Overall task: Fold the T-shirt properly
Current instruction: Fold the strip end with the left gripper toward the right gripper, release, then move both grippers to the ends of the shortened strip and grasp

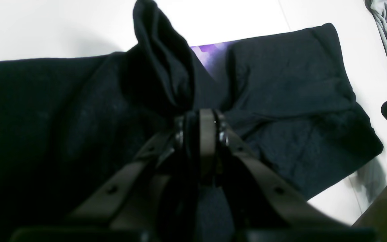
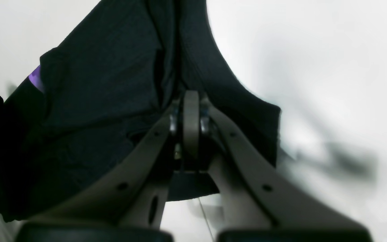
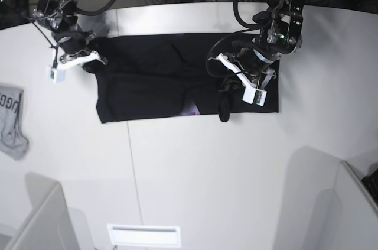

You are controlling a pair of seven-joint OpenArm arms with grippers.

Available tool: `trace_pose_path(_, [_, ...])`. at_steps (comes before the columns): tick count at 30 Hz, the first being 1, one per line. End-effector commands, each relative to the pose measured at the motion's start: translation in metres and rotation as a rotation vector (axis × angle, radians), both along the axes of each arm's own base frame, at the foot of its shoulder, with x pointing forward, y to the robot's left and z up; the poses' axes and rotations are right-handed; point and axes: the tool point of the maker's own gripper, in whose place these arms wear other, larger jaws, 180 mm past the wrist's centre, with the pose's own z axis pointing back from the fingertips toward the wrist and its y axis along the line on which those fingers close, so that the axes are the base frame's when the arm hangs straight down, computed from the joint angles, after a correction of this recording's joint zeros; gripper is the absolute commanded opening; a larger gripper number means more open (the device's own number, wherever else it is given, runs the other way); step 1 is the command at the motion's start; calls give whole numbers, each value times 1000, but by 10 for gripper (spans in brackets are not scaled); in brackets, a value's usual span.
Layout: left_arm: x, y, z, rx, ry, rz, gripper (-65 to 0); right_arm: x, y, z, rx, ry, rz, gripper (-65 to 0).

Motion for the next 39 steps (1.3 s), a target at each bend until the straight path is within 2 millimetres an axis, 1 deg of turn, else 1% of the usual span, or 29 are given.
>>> trace_pose_path(1, [7, -2, 12, -22, -42, 5, -650, 6, -3, 9, -7, -38, -3, -650])
trace_pose_path(3, [7, -3, 12, -24, -42, 3, -559, 6, -3, 9, -7, -38, -3, -650])
trace_pose_path(7, [7, -11, 14, -52, -44, 10, -321, 5, -3, 8, -6, -36, -2, -650])
trace_pose_path(9, [5, -22, 14, -70, -40, -9, -225, 5, -3, 8, -6, -36, -2, -650])
trace_pose_path(11, [2, -39, 16, -85, -42, -52, -145, 5, -3, 8, -6, -36, -2, -650])
trace_pose_path(13, [0, -56, 19, -97, -47, -101, -100, 5, -2, 8, -5, -36, -1, -650])
trace_pose_path(14, [-3, -63, 20, -102, -48, -120, -92, 5, -2, 8, -5, -36, -1, -650])
trace_pose_path(15, [-4, -67, 23, -107, -52, -133, -95, 6, -2, 9, -6, -39, 0, -650])
trace_pose_path(17, [-3, -66, 26, -107, -62, -132, -95, 7, -2, 11, -7, -43, 0, -650])
trace_pose_path(18, [-2, -62, 30, -105, -74, -121, -100, 8, -2, 12, -9, -47, 1, -650])
trace_pose_path(19, [1, -54, 32, -99, -82, -100, -122, 8, -2, 13, -9, -49, 2, -650])
trace_pose_path(20, [5, -42, 36, -89, -98, -70, -168, 9, -3, 13, -13, -50, 4, -650])
trace_pose_path(21, [7, -28, 36, -73, -100, -35, -224, 10, -6, 15, -26, -52, 13, -650])
trace_pose_path(22, [7, -9, 35, -49, -101, 3, -295, 13, -9, 17, -37, -57, 22, -650])
trace_pose_path(23, [8, 10, 36, -26, -108, 46, -392, 14, -10, 17, -43, -48, 35, -650])
trace_pose_path(24, [8, 29, 37, -3, -110, 88, -507, 16, -8, 17, -38, -35, 51, -650])
trace_pose_path(25, [8, 48, 37, 20, -111, 130, -611, 19, -6, 17, -32, -20, 71, -615])
trace_pose_path(26, [4, 69, 34, 50, -104, 172, -650, 23, -6, 20, -34, -13, 86, -521])
trace_pose_path(28, [-5, 106, 29, 100, -83, 252, -650, 30, -9, 25, -38, 4, 112, -323])
trace_pose_path(30, [-16, 139, 24, 143, -62, 331, -650, 36, -8, 29, -38, 8, 132, -161])
trace_pose_path(32, [-26, 170, 20, 177, -41, 406, -650, 42, -7, 35, -63, -9, 187, -74])
trace_pose_path(33, [-32, 185, 18, 195, -29, 443, -650, 46, -5, 37, -71, -24, 217, -59])
trace_pose_path(35, [-39, 205, 15, 215, -18, 483, -650, 49, -2, 32, -67, -22, 253, -60])
trace_pose_path(37, [-46, 219, 11, 229, -13, 483, -650, 52, -5, 20, -48, 6, 244, -72])
trace_pose_path(39, [-52, 228, 6, 237, -2, 477, -650, 51, -6, 8, -25, 38, 235, -89])
